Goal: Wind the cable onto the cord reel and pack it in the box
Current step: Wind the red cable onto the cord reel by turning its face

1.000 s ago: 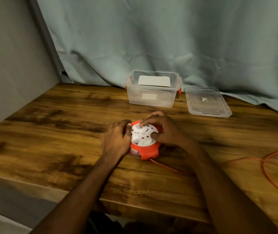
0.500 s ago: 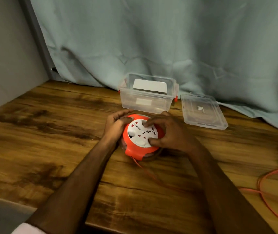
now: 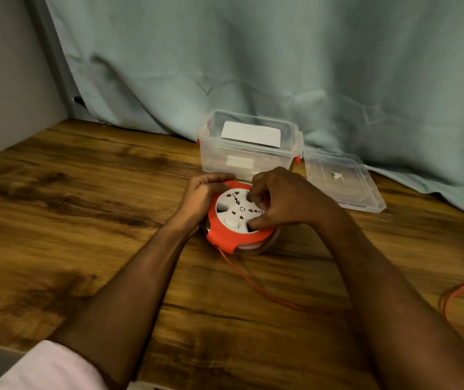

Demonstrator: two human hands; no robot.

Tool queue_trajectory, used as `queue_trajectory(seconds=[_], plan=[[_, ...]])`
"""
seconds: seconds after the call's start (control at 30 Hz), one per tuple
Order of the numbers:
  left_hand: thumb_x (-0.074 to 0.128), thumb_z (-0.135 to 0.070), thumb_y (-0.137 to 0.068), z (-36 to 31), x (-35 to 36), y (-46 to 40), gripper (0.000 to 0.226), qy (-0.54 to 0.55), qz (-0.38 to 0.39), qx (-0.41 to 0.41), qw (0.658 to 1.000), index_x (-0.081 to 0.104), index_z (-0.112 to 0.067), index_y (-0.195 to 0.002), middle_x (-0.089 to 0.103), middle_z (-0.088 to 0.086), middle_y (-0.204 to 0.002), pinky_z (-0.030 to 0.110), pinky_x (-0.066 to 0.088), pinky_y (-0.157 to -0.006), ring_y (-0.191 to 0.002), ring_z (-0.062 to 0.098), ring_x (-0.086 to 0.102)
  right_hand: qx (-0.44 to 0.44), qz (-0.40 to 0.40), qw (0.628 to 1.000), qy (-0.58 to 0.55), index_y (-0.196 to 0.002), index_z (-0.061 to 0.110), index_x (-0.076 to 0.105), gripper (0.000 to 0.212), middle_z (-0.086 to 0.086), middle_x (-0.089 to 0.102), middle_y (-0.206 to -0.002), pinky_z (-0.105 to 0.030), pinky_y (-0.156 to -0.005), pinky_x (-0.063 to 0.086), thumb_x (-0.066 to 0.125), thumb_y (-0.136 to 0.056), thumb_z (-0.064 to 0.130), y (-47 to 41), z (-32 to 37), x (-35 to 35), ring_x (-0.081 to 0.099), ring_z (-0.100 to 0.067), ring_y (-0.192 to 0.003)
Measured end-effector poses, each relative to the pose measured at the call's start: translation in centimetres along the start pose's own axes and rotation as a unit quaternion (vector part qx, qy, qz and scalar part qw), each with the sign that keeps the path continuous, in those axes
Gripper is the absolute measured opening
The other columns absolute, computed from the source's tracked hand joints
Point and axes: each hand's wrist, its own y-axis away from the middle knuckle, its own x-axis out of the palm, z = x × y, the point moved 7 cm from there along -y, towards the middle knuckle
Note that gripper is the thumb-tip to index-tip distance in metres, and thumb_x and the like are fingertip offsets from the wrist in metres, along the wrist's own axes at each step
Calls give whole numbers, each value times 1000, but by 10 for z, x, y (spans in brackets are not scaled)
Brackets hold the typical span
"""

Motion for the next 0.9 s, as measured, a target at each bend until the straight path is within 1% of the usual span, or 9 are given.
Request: queue_trajectory(seconds=[0.1, 0.23, 0.43, 0.5, 0.57, 0.6, 0.67, 0.8, 0.9], plan=[[56, 6, -81, 1, -1, -2, 34, 3, 0, 1, 1000, 75, -1, -109, 75, 23, -101, 47, 58, -83, -89, 36, 73, 6, 30, 999, 31, -54, 24, 55, 45, 10, 60, -62, -39, -60, 53, 88, -56, 55, -13, 2, -1, 58, -9, -66], [56, 7, -82, 2, -2, -4, 30, 12, 3, 12, 1000, 76, -4, -102, 79, 10, -88, 31, 60, -67, -78, 22, 76, 36, 22, 999, 26, -50, 27, 51, 52, 14, 53, -55, -28, -50, 45, 84, -55, 67, -21, -1, 6, 58, -6, -55], [56, 5, -86, 1, 1, -5, 26, 11, -10, 34, 999, 75, -8, -98, 79, -2, -81, 22, 57, -62, -74, 12, 75, 29, 40, 998, 25, -54, 27, 55, 49, 13, 58, -59, -24, -54, 44, 70, -74, 69, -23, 3, 14, 64, -4, -61], [57, 5, -85, 2, 0, -6, 26, 12, -12, 38, 999, 76, -10, -96, 79, -3, -81, 23, 58, -63, -74, 12, 75, 29, 44, 998, 24, -64, 25, 65, 42, 17, 61, -64, -22, -55, 41, 72, -77, 65, -20, 0, 6, 63, -1, -65], [57, 4, -85, 1, 0, -6, 28, 7, -11, 42, 999, 77, -13, -95, 79, -2, -83, 23, 58, -65, -76, 13, 75, 36, 30, 999, 10, -84, 30, 73, 23, 21, 55, -65, -23, -59, 40, 80, -78, 51, -15, -7, -7, 56, 1, -64], [57, 4, -85, 2, 0, -7, 29, 3, -11, 41, 999, 77, -14, -95, 79, -2, -84, 24, 58, -66, -77, 14, 75, 41, 34, 999, 2, -94, 33, 73, 23, 22, 53, -69, -24, -61, 40, 83, -76, 45, -12, -11, -12, 55, 0, -65], [58, 4, -84, 3, -1, -7, 29, 2, -12, 38, 999, 78, -15, -94, 79, -1, -83, 25, 58, -67, -76, 14, 74, 52, 62, 997, -8, -112, 38, 70, 41, 25, 53, -84, -25, -64, 44, 86, -74, 40, -4, -19, -12, 57, 0, -75], [57, 4, -84, 3, 1, -4, 30, -5, 3, 29, 1000, 77, -5, -105, 79, 10, -92, 30, 60, -72, -81, 20, 74, 33, 37, 999, 10, -131, 47, 62, 56, 36, 51, -66, -18, -63, 37, 80, -79, 45, 12, -18, -5, 52, 2, -69], [55, 6, -85, 1, 8, 0, 31, -23, 29, 29, 999, 73, 3, -111, 74, 24, -105, 40, 57, -85, -92, 31, 71, 31, 30, 999, 19, -137, 51, 57, 61, 37, 51, -79, -18, -65, 38, 75, -79, 53, 25, -17, 0, 51, 5, -72]])
